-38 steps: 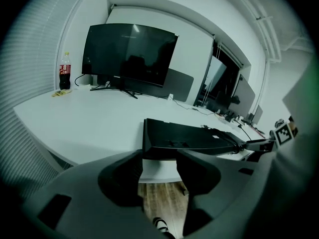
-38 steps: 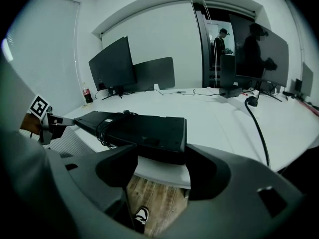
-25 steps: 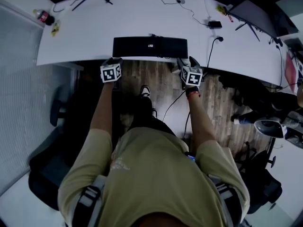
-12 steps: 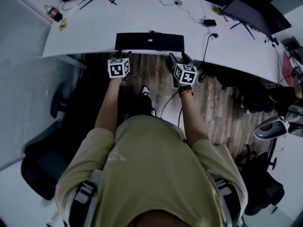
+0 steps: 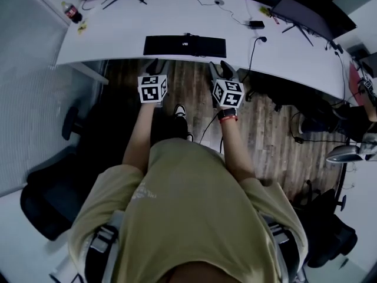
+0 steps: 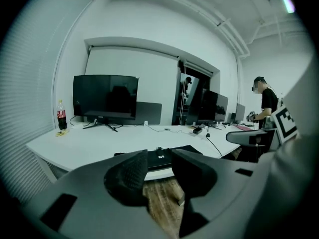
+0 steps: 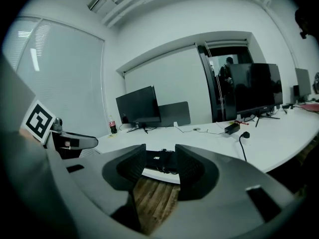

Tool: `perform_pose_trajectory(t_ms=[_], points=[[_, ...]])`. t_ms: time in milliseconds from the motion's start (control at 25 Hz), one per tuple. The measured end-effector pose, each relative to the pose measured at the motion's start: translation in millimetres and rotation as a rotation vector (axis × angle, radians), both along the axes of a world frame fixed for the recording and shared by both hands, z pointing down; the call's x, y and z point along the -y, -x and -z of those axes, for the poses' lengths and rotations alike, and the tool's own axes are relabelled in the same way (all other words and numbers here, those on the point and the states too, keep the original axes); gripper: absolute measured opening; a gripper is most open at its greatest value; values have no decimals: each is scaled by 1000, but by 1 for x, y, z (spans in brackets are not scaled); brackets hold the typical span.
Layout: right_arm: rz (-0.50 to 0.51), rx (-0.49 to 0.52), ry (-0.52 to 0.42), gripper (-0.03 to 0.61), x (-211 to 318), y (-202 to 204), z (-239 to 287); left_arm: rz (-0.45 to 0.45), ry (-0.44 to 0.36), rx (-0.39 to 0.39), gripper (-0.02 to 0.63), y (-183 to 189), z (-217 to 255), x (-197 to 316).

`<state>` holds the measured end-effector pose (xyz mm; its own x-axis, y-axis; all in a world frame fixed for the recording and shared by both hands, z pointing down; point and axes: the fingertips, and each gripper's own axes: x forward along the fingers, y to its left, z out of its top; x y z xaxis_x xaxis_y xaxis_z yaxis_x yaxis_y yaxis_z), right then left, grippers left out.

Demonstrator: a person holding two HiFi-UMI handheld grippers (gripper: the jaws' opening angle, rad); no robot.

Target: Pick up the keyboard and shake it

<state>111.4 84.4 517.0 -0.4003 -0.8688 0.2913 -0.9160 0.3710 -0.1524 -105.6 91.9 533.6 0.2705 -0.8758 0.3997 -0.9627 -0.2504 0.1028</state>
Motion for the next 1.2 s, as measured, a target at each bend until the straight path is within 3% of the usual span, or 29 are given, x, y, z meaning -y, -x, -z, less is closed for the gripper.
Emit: perform_pose_trajectory(t_ms=[120,400,760,1000,1200], points=[[1,20,-26,154,-18,-1,16,-4,-49,-1,135,-9,16,-17],[20,24,-34,107,-49,4,25,-18,-144,-6,71,-26,49,-42],[11,47,-80,28,-83,3,44,-33,-162,1,20,-46,62,-75],[9,51,-101,23,-102,-1,60,-35,-178,-6,20,-52,75,-96],[21,34,-66,23,-132,4,60,-43,-170,-10,20,-51,81,-133]])
